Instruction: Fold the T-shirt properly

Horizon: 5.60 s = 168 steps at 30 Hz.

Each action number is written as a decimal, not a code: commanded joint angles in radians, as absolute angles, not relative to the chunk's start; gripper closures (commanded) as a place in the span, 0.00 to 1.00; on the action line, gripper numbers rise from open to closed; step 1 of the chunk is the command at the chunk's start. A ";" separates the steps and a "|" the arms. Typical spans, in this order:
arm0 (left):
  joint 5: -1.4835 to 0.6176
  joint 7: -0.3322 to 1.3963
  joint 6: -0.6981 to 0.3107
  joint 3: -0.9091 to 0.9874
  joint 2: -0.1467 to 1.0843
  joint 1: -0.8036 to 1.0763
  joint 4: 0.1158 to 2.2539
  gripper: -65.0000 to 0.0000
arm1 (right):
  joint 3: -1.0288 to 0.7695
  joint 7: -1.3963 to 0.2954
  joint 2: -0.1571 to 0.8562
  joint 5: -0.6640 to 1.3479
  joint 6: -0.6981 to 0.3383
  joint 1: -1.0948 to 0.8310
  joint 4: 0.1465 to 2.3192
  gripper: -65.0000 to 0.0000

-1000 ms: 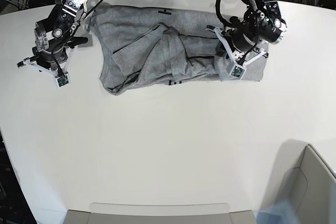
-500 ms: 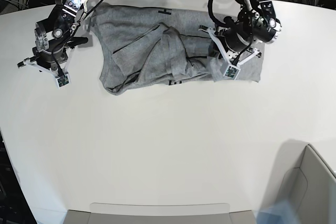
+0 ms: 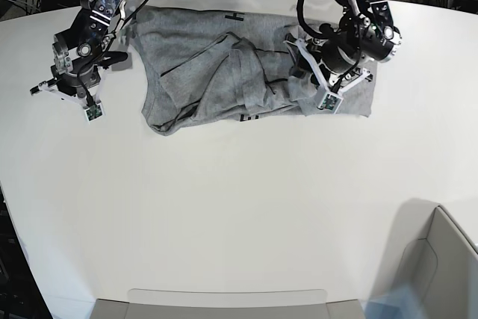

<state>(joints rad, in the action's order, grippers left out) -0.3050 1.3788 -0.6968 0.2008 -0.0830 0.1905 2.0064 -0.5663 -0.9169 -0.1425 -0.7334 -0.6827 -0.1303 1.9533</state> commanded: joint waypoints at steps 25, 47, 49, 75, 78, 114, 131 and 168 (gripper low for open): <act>-0.458 1.396 -0.698 0.308 -0.074 0.173 2.035 0.88 | -0.495 -0.912 -0.140 -0.737 -0.698 -0.093 1.972 0.88; -0.456 1.396 -0.698 0.475 -0.073 0.038 2.025 1.00 | -0.443 -0.912 -0.142 -0.814 -0.698 -0.088 1.971 0.88; -0.456 1.396 -0.698 0.495 -0.064 0.045 2.015 1.00 | -0.443 -0.912 -0.142 -0.816 -0.698 -0.088 1.971 0.88; -0.458 1.394 -0.698 0.219 -0.105 0.088 1.842 1.00 | -0.453 -0.914 -0.154 -0.814 -0.698 -0.041 1.975 0.88; -0.458 1.386 -0.698 0.137 -0.127 0.062 1.788 1.00 | -0.453 -0.914 -0.154 -0.812 -0.698 -0.041 1.975 0.88; -0.455 1.303 -0.698 0.208 0.097 0.174 1.980 1.00 | -0.447 -0.914 -0.154 -0.812 -0.698 -0.031 1.972 0.88; -0.455 1.234 -0.698 0.128 0.090 0.124 1.799 1.00 | -0.455 -0.914 -0.154 -0.812 -0.698 -0.035 1.972 0.88; -0.455 1.280 -0.698 0.128 0.090 0.097 1.804 1.00 | -0.559 -1.396 -0.147 -0.185 -0.698 0.018 2.058 0.62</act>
<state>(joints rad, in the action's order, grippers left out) -0.4389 1.2972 -0.6968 0.1291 0.0868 0.1108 1.7847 -0.5591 -1.3979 -0.1524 -0.1890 -0.6827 0.0040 2.0449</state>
